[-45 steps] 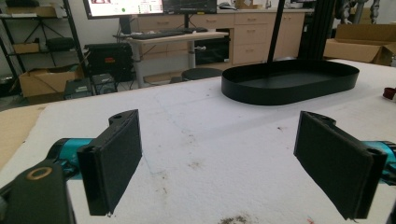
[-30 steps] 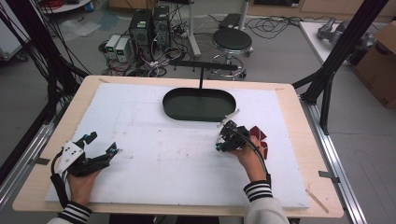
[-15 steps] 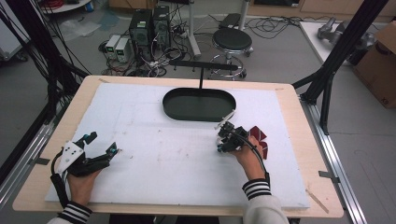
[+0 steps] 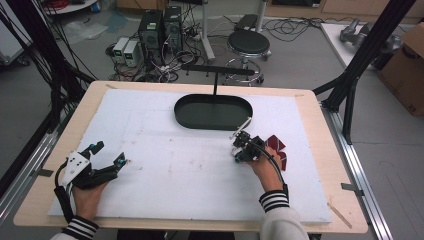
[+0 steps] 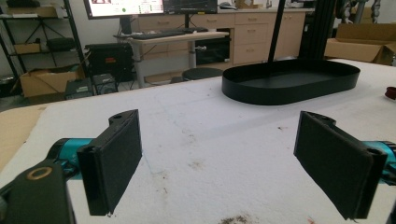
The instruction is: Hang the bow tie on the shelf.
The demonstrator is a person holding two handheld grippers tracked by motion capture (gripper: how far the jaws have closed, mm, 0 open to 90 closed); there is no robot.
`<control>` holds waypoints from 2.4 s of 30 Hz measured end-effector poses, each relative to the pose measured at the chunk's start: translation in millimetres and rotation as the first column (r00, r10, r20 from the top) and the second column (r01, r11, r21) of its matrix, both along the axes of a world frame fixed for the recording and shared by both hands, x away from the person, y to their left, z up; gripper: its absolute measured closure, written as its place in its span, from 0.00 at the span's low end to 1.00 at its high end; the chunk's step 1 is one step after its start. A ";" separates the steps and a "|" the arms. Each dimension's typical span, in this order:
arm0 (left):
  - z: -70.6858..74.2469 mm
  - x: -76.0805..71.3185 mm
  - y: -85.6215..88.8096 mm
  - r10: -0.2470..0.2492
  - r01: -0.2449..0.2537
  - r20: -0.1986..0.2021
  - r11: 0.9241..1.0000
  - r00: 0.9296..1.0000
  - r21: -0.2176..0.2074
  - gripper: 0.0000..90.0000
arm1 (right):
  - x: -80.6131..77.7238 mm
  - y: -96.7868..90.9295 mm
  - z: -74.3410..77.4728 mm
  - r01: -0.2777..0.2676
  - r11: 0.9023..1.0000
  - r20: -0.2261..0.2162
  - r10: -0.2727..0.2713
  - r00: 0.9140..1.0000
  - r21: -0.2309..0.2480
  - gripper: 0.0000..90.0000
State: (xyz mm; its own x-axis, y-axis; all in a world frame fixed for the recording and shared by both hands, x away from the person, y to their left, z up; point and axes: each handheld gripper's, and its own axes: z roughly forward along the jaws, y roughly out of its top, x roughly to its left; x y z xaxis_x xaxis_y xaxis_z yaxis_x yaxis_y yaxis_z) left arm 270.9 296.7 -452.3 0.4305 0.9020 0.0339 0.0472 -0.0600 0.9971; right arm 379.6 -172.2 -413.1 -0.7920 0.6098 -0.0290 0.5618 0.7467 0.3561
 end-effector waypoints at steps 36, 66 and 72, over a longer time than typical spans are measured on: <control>0.1 -0.3 0.1 -0.001 0.001 0.000 1.000 1.000 0.003 0.17 | -14.5 -30.4 73.9 0.095 0.737 0.316 -0.398 0.861 0.670 0.98; 0.0 0.2 1.2 -0.006 0.006 -0.003 1.000 1.000 -0.005 0.17 | 37.5 -2.7 146.0 0.036 0.652 0.472 -0.584 0.661 0.757 0.98; 0.0 0.5 1.6 -0.006 0.006 -0.007 1.000 1.000 -0.012 0.17 | 53.7 2.6 147.1 0.045 0.645 0.474 -0.606 0.639 0.763 0.98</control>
State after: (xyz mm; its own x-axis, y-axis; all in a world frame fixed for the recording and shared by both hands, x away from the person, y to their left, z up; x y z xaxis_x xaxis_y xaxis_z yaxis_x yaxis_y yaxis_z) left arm 271.4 298.3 -452.3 0.4363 0.8996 0.0202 0.0536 -0.0484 0.9974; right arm 433.3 -169.6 -265.9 -0.4559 0.8867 0.0771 0.1193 -0.0250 0.9925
